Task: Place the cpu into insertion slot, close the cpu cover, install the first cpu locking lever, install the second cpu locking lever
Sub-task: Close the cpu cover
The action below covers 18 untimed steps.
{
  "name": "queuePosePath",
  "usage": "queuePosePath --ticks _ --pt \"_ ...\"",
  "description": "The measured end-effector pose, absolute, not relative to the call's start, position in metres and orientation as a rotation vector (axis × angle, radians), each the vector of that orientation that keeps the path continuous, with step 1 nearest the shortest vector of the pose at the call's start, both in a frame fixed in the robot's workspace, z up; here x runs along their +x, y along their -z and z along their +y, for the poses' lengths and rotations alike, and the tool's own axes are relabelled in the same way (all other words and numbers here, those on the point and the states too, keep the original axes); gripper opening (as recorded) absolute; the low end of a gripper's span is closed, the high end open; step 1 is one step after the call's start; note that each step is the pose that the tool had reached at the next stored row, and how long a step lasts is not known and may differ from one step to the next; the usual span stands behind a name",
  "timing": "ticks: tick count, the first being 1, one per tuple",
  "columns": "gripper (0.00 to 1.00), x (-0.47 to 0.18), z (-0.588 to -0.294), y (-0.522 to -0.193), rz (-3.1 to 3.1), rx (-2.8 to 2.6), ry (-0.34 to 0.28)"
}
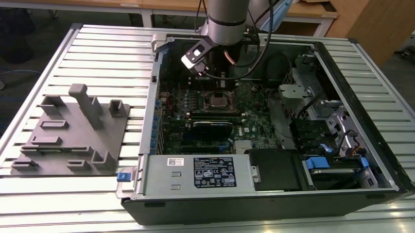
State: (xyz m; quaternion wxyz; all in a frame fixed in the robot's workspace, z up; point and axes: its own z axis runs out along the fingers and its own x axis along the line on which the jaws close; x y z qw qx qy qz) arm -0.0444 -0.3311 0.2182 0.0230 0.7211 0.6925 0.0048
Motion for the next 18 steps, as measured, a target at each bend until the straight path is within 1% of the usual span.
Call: queuePosePath --ticks 18 --pt "0.1 -0.0444 -0.3311 -0.221 2.145 2.234 -0.013"
